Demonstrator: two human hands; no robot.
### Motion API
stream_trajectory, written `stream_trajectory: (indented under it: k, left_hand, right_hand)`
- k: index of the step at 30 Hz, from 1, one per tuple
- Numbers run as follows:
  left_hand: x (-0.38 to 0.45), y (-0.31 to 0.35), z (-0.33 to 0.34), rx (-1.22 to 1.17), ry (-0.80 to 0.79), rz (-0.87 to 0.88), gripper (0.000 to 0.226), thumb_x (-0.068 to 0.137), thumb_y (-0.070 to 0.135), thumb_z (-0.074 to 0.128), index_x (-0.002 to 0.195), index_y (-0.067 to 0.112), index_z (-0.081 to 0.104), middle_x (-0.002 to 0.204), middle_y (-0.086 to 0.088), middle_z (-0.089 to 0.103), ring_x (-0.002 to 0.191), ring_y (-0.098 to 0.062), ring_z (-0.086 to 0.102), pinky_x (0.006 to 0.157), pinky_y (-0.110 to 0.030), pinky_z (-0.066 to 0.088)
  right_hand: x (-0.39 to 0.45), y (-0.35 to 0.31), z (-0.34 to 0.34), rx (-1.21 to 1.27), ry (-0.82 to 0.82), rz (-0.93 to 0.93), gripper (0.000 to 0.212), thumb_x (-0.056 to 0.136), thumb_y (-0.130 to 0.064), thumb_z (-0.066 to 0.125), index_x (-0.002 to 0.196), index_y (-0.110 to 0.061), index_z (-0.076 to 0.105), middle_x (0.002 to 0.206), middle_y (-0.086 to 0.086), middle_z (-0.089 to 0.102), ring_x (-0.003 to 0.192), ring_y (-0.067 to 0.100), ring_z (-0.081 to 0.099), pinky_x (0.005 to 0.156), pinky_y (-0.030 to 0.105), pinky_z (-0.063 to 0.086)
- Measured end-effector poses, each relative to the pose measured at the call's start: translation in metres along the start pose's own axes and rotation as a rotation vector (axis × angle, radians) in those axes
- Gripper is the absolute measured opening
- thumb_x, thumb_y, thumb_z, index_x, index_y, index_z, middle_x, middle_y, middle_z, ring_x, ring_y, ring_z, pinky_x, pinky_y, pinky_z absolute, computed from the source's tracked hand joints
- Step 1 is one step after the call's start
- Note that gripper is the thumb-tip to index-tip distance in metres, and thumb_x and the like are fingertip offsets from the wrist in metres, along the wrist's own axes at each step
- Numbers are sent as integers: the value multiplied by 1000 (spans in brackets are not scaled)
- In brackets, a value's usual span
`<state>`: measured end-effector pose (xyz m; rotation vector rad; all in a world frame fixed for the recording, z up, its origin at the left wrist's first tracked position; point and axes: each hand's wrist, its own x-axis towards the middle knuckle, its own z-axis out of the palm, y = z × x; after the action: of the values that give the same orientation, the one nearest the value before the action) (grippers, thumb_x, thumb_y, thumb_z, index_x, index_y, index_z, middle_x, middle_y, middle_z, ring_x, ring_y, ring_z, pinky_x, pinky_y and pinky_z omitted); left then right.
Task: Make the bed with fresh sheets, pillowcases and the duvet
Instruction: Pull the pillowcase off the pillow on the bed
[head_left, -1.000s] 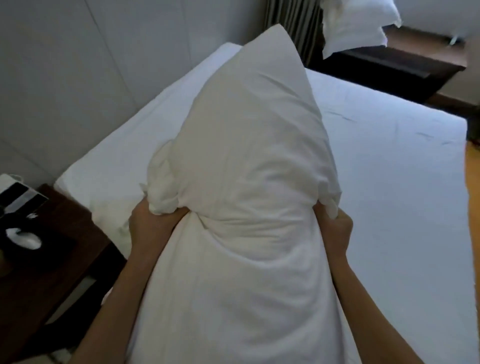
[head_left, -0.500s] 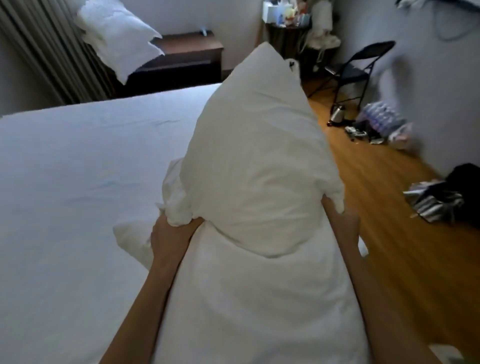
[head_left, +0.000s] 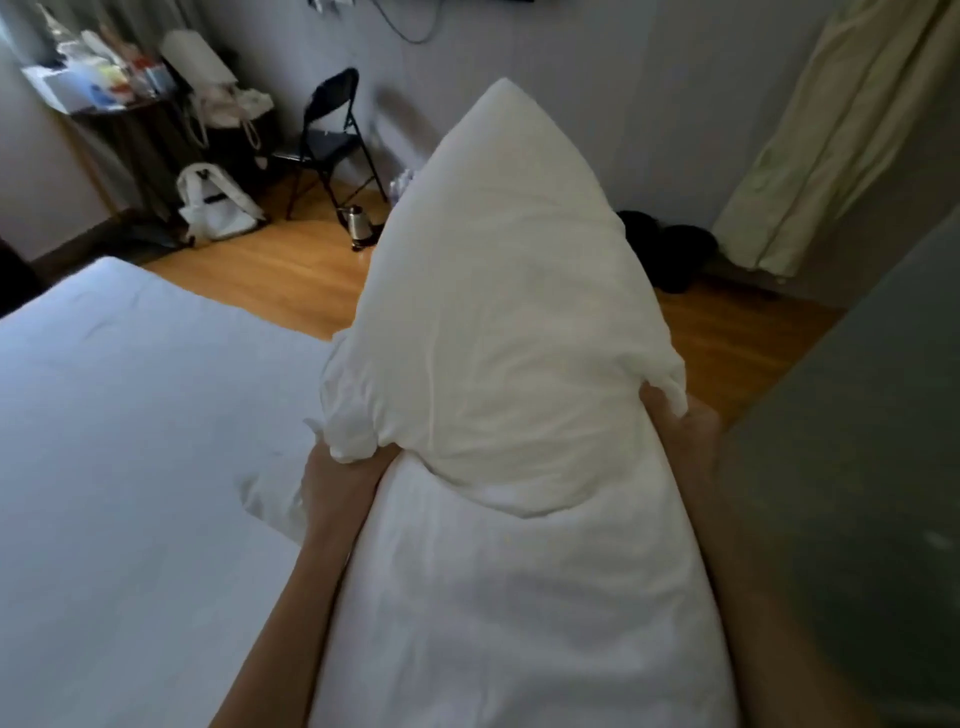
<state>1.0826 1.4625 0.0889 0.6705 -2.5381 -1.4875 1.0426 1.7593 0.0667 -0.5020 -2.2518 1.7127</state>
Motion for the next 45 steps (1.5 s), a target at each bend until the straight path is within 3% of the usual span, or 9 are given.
stream_trajectory:
  k: [5,9,13,22,28,34,37,41,45]
  left_hand:
    - [45,48,97,-39,-89,40,76,62,63,55,117,11,59,114,-16,65,111,-38,57,89,-41,42]
    - [90,87,184,-94,-124,17,66,62,66,60,107,18,61,111,-14,66,108,-35,59,84,-35,39]
    - [129,120,257,-29,-108,-116,52,84,40,69,123,8,56,122,-15,60,114,-35,55,84,-33,37]
    - [232,176,357,-6,-126,-227,56,79,43,75,121,12,56,96,5,53,112,-31,58,80,-32,40]
    - [350,183,423,-168,-187,-256,51,53,40,74,99,24,59,88,9,63,93,-22,64,78,-34,50]
    - [520,245,481,-187,-207,-174,37,74,35,81,100,25,56,87,13,58,99,-21,62,78,-30,41]
    - [595,284,476,-139,-171,-149,40,85,48,65,115,23,54,93,10,55,106,-21,58,83,-31,36]
    - [690,301,449,-149,-80,-58,72,52,67,65,107,22,59,91,10,63,96,-21,64,81,-35,48]
    - [767,299,411,0,91,-21,72,65,68,61,111,13,61,101,-6,68,100,-28,61,79,-32,37]
  right_hand:
    - [89,38,-41,-4,54,32,31,96,-29,55,82,-3,63,73,2,61,68,14,55,52,9,42]
    - [187,52,-67,-16,60,85,35,93,-35,58,74,-4,60,70,6,61,65,16,54,59,26,42]
    - [271,56,-89,-78,70,105,35,95,-35,54,68,-14,56,66,1,57,62,14,51,58,24,39]
    - [419,83,-79,-48,89,216,31,88,-45,63,69,-21,60,69,3,63,65,20,57,61,30,46]
    - [547,86,-28,-76,109,169,34,92,-31,62,62,-20,51,59,3,52,55,16,46,57,27,37]
    - [708,44,47,-119,141,123,28,96,-22,56,70,-11,55,68,0,52,67,14,52,65,27,38]
    - [774,0,92,-143,86,4,17,96,-22,54,91,-7,60,75,-8,53,61,-12,54,60,10,41]
    - [848,-47,172,-119,28,-34,11,99,-17,49,92,-10,55,73,-7,49,65,5,49,53,10,38]
    - [911,-68,280,-8,-71,-19,16,97,-16,55,83,-9,57,74,-4,55,55,-10,55,47,7,40]
